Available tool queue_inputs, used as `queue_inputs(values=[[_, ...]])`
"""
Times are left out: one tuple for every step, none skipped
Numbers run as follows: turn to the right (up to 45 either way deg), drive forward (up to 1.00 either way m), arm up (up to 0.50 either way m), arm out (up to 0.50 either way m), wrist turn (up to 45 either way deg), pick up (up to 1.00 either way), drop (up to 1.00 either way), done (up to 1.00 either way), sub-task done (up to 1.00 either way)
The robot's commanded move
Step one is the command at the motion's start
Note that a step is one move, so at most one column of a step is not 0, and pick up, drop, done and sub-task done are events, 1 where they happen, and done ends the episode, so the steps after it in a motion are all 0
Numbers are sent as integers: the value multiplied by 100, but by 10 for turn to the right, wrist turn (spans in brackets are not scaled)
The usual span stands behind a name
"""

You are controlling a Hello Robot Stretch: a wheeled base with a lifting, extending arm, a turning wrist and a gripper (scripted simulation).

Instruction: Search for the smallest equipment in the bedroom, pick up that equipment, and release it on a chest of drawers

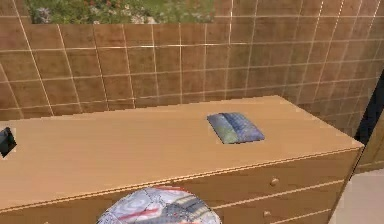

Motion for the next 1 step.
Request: queue_inputs(values=[[-180, 0, 0, 0, 0, 0, 0, 0, 0]])
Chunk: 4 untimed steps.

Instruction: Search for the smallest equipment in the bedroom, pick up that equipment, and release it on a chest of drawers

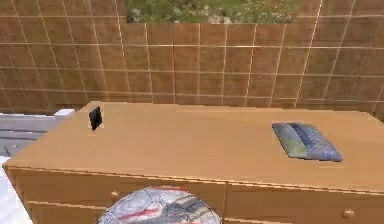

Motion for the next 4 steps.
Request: queue_inputs(values=[[210, 0, 0, 0, 0, 0, 0, 0, 0], [-240, 0, 0, 0, 0, 0, 0, 0, 0], [270, 0, 0, 0, 0, 0, 0, 0, 0], [-180, 0, 0, 0, 0, 0, 0, 0, 0]])
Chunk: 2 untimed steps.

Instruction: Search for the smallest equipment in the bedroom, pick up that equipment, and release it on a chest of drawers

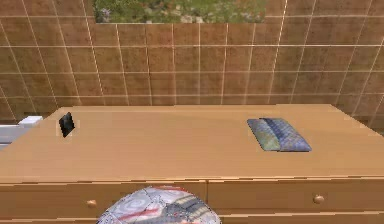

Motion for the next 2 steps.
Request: queue_inputs(values=[[0, 25, 0, 0, 0, 0, 0, 0, 0], [150, 0, 0, 0, 0, 0, 0, 0, 0]])
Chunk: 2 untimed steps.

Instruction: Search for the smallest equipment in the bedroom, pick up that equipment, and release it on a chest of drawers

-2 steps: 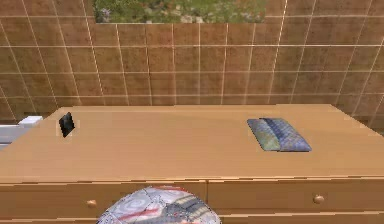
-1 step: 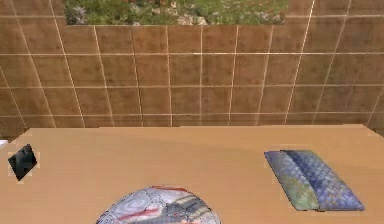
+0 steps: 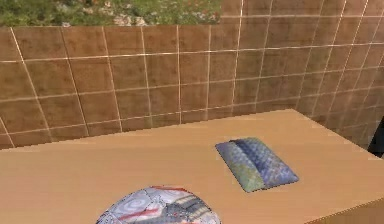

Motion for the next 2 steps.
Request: queue_inputs(values=[[-120, 0, 0, 0, 0, 0, 0, 0, 0], [90, 0, 0, 0, 0, 0, 0, 0, 0]])
